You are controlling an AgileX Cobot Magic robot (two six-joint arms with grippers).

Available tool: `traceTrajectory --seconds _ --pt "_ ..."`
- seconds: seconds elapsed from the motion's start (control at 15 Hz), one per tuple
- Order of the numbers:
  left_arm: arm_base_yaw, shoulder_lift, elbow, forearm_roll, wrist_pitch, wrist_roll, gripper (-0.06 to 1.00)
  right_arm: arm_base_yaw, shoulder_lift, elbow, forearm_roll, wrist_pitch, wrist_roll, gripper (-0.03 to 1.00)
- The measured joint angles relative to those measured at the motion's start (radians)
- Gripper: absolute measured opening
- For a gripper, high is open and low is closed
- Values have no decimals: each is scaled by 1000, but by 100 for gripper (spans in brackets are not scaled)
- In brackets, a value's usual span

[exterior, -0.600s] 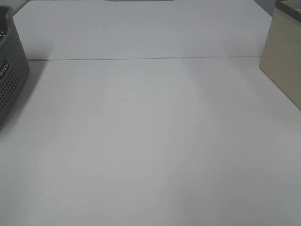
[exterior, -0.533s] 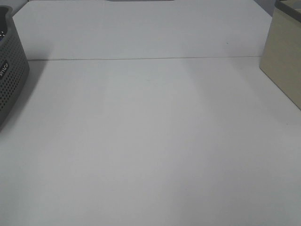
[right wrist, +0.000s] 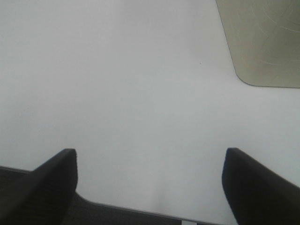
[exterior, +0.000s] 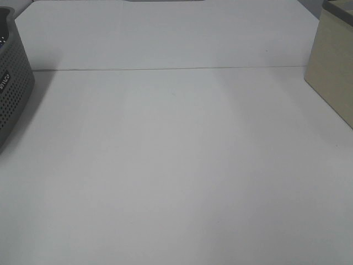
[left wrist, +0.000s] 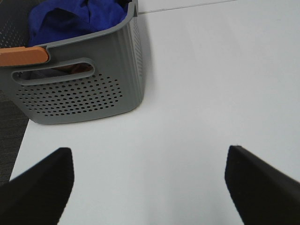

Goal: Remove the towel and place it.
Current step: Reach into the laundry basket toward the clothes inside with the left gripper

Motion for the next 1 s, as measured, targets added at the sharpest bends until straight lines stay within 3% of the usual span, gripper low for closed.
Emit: traceTrajectory --seconds 0.6,0.87,1.0 --pt "0 0 0 6 0 0 83 0 0 0 0 0 0 82" --pt "0 0 0 41 0 0 97 0 0 0 0 0 0 82" --pt "0 0 0 45 0 0 99 0 0 0 0 0 0 82"
